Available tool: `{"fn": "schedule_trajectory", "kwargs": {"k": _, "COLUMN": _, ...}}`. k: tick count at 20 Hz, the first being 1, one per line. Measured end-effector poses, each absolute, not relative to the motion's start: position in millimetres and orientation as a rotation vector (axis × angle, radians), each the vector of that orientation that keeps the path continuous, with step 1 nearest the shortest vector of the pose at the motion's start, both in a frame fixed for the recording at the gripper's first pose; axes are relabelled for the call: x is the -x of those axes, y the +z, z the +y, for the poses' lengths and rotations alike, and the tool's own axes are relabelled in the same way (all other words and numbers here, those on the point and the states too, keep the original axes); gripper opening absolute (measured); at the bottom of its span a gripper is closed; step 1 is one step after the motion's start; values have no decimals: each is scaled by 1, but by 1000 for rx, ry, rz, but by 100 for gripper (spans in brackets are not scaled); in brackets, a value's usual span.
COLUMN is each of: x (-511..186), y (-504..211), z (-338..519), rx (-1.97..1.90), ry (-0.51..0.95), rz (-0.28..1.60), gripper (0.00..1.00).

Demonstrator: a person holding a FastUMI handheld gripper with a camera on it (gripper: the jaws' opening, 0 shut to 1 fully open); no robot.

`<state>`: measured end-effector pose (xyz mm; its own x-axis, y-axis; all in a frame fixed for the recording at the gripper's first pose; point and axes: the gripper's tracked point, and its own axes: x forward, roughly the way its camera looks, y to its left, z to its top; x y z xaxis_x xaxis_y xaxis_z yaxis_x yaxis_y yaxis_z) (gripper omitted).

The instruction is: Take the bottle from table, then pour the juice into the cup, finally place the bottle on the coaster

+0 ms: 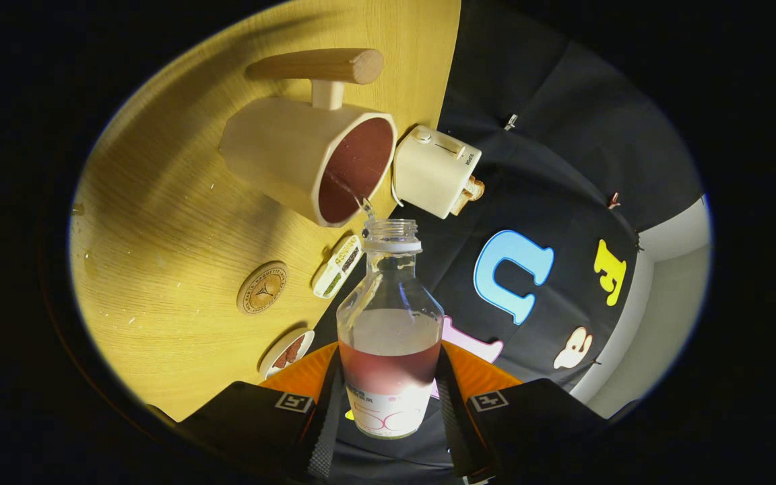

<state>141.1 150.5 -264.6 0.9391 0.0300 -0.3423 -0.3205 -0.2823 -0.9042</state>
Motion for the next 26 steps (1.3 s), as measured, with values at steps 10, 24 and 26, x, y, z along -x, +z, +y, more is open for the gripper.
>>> {"fn": "schedule_trajectory", "kwargs": {"k": 10, "x": -142, "y": -262, "z": 162, "rx": 1882, "ry": 379, "rz": 170, "gripper": 69}}
{"fn": "schedule_trajectory", "kwargs": {"k": 24, "x": -146, "y": -268, "z": 154, "rx": 1832, "ry": 376, "rz": 194, "gripper": 69}}
{"fn": "schedule_trajectory", "kwargs": {"k": 26, "x": -143, "y": -270, "z": 152, "rx": 1785, "ry": 372, "rz": 216, "gripper": 69}}
